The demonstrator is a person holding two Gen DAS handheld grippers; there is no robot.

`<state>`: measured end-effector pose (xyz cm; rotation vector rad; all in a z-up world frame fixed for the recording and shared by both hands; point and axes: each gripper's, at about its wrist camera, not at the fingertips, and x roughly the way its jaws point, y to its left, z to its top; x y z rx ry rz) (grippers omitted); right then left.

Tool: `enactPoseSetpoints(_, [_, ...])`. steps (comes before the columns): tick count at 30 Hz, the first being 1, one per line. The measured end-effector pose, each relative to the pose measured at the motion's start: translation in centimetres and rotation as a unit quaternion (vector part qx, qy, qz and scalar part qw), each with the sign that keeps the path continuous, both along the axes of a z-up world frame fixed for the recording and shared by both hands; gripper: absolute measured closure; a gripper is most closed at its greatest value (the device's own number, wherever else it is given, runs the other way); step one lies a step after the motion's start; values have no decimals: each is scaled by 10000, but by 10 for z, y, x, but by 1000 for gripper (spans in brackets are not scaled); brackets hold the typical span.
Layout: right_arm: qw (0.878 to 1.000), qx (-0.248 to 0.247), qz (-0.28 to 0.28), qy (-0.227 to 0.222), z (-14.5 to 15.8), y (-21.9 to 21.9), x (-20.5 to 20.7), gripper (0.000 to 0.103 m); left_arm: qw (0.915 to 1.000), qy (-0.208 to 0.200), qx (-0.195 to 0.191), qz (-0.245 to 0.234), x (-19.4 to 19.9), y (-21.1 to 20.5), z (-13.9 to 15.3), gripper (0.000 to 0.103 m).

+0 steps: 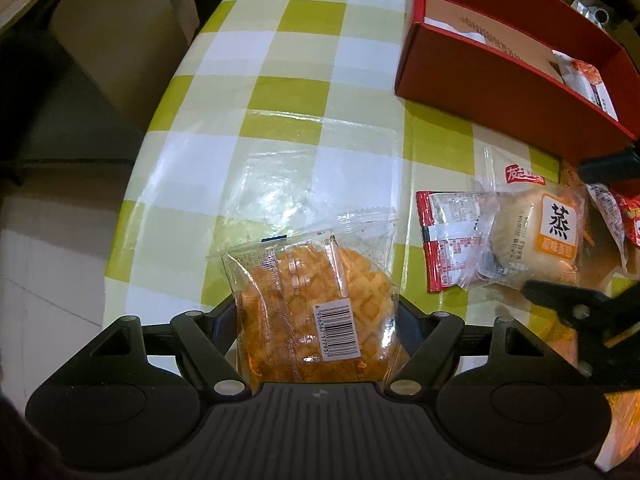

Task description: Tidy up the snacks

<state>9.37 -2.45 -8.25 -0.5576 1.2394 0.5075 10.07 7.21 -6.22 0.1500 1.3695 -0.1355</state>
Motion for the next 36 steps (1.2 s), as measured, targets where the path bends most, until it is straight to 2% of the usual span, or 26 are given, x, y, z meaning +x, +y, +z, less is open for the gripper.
enactPoseSetpoints(3, [9999,-72,61,79,-13,4,4,10,10000,17,43,-47,1,-2,-1,22])
enactPoseSetpoints(4, [9999,-102,37,125,-18,4,4,16,10000,25,62,-66,1,-3,-1,22])
enactPoseSetpoints(6, [9998,-49,-21,172,-25,0,3,19,9999,61,97,-60,2,-4,-4,22])
enactPoseSetpoints(7, [9999,24,-62,105,-25,-3,1,20,9999,69,104,-60,2,-5,-5,22])
enactPoseSetpoints(11, [9989,272,-377,31,-16,-14,-3,35,9997,40,165,-153,2,-12,-7,22])
enactPoseSetpoints(13, [9984,309,-466,-19,-10,-17,-8,36,9997,45,161,-203,1,-15,-7,22])
enactPoseSetpoints(26, [9922,167,-1201,-302,4,-41,-49,38,9963,-153,431,-725,-14,-41,-2,22])
enactPoseSetpoints(33, [9831,559,-1657,-547,11,-54,-67,38,9925,-354,551,-1031,-25,-57,7,22])
enactPoseSetpoints(36, [9834,513,-1645,-559,11,-54,-71,38,9895,-487,684,-1180,-30,-65,9,22])
